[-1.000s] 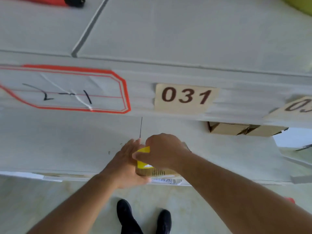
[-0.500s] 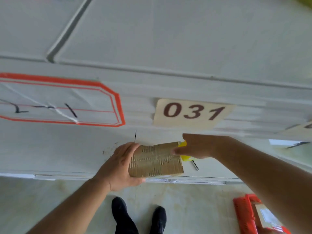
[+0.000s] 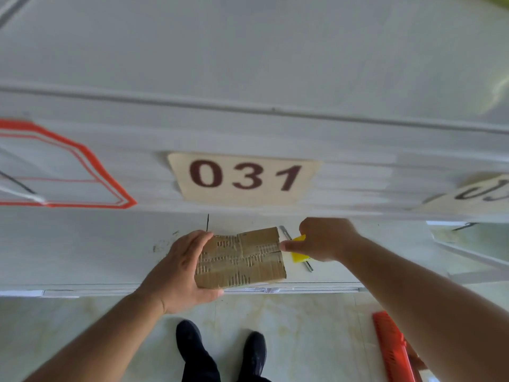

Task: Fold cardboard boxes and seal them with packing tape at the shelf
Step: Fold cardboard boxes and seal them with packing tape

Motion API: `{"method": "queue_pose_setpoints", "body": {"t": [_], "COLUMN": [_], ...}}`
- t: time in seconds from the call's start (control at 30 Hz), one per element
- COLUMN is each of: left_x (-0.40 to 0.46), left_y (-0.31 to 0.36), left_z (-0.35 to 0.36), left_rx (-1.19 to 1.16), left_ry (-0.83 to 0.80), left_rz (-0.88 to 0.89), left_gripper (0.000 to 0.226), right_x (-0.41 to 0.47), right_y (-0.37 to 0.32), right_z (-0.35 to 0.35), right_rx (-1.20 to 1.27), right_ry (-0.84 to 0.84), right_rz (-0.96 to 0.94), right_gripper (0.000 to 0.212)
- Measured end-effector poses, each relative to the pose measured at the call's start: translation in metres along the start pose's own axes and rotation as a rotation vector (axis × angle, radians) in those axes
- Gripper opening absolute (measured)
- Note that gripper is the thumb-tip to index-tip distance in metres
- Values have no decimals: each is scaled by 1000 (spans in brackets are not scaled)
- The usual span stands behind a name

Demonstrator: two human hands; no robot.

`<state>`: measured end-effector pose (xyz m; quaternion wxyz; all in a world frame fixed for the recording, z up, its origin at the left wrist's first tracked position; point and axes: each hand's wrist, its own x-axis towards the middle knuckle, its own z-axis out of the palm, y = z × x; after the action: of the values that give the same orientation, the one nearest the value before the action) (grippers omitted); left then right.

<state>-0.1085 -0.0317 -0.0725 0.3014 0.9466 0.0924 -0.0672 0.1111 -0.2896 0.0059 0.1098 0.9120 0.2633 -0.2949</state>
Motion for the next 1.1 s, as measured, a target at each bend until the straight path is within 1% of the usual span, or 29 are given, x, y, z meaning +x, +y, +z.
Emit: {"method": "queue_pose_setpoints", "body": {"t": [0.1, 0.17, 0.27, 0.3, 0.33, 0.4, 0.47, 0.53, 0.6, 0.63, 0.7, 0.73, 0.77, 0.83, 0.87, 0.9, 0.93, 1.03, 1.1], "left_x": [0, 1, 6, 11, 19, 40, 59, 71, 76, 75, 72, 68, 65, 57, 52, 47, 42, 25, 21], "left_y": [0, 1, 14, 27, 44, 83, 115, 129, 130, 129, 125, 124, 123, 119, 114, 107, 97, 77, 82], "left_z": [1, 1, -2, -2, 2, 17, 34, 43, 41, 35, 22, 15, 9, 1, 0, 0, 0, -12, -22], "left_rx": [-12, 50, 437, 515, 539, 506, 447, 421, 415, 386, 255, 149, 28, -192, -262, -299, -306, -209, -148], "left_ry": [-28, -38, 22, -12, -56, -145, -133, -129, -133, -104, -2, 44, 101, 198, 209, 202, 195, 174, 111], "left_rz": [-6, -14, 64, 98, 137, 143, 136, 136, 165, 188, 260, 296, 324, 336, 334, 326, 304, 205, 156], "left_gripper": [124, 125, 131, 132, 129, 122, 122, 122, 120, 119, 117, 116, 113, 108, 109, 111, 113, 113, 114], "right_x": [6, 8, 11, 12, 14, 15, 15, 11, 4, -2, -18, -29, -40, -60, -67, -69, -65, -67, -73], "right_y": [2, 4, 6, 7, 7, 7, 7, 6, 5, 7, 16, 22, 29, 31, 24, 14, 3, -42, -68], "right_z": [12, 21, 27, 28, 29, 32, 35, 37, 33, 26, -2, -19, -37, -67, -77, -83, -83, -89, -95], "right_rx": [4, 41, 105, 128, 146, 177, 218, 253, 259, 253, 242, 262, 332, 589, 673, 684, 639, 403, 271], "right_ry": [27, -2, -56, -73, -92, -127, -145, -146, -135, -112, -37, -31, -75, -223, -278, -282, -246, -54, 37], "right_rz": [-9, -16, -18, -15, -13, -24, -35, -29, -33, -43, -60, -68, -83, -109, -122, -148, -175, -239, -268], "right_gripper": [82, 81, 81, 82, 84, 83, 81, 79, 72, 70, 64, 61, 61, 65, 64, 65, 68, 55, 52]}}
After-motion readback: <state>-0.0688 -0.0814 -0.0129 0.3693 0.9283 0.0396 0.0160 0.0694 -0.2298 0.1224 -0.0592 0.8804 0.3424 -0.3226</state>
